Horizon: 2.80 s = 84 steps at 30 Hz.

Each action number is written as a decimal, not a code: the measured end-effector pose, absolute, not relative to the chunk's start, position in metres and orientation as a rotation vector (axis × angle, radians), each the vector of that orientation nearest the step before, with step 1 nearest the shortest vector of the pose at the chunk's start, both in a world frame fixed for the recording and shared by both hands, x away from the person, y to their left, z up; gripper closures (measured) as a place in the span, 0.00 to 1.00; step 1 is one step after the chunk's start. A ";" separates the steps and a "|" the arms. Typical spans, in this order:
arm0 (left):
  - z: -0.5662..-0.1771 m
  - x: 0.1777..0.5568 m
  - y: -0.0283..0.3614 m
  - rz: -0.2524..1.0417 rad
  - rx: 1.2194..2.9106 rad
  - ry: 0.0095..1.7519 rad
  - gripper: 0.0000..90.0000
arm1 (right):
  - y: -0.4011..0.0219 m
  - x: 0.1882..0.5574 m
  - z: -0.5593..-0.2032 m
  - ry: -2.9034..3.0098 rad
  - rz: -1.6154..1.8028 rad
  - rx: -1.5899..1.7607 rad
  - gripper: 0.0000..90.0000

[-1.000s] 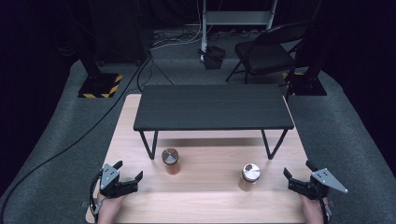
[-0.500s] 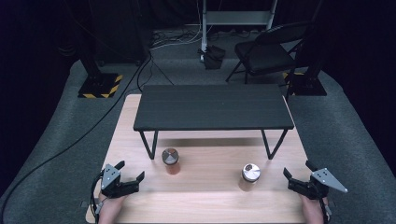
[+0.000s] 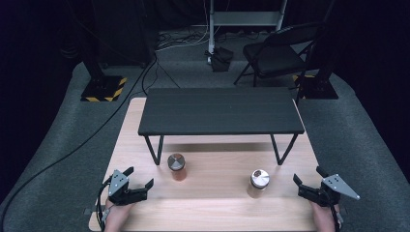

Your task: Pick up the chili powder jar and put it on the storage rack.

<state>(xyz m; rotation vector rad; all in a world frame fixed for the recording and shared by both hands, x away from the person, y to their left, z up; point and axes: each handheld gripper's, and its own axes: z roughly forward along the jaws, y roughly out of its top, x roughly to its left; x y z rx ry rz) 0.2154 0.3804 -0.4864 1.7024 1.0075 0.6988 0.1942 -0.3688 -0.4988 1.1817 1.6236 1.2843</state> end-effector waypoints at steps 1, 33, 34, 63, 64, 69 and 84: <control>-0.486 0.216 0.379 0.698 1.704 1.005 0.06 | -0.369 0.194 -0.499 1.624 1.284 1.182 0.03; -0.481 0.225 0.355 0.641 1.792 0.909 0.06 | -0.369 0.194 -0.498 1.630 1.283 1.178 0.04; -0.481 0.225 0.354 0.637 1.791 0.908 0.06 | -0.369 0.194 -0.498 1.630 1.283 1.179 0.04; -0.479 0.238 0.332 0.620 1.824 0.874 0.06 | -0.368 0.195 -0.498 1.638 1.282 1.177 0.04; -0.479 0.238 0.331 0.620 1.822 0.875 0.06 | -0.368 0.195 -0.498 1.638 1.281 1.176 0.04; -0.478 0.241 0.328 0.617 1.834 0.871 0.06 | -0.368 0.195 -0.498 1.637 1.283 1.177 0.04; -0.475 0.251 0.319 0.607 1.855 0.865 0.06 | -0.368 0.195 -0.498 1.637 1.284 1.175 0.04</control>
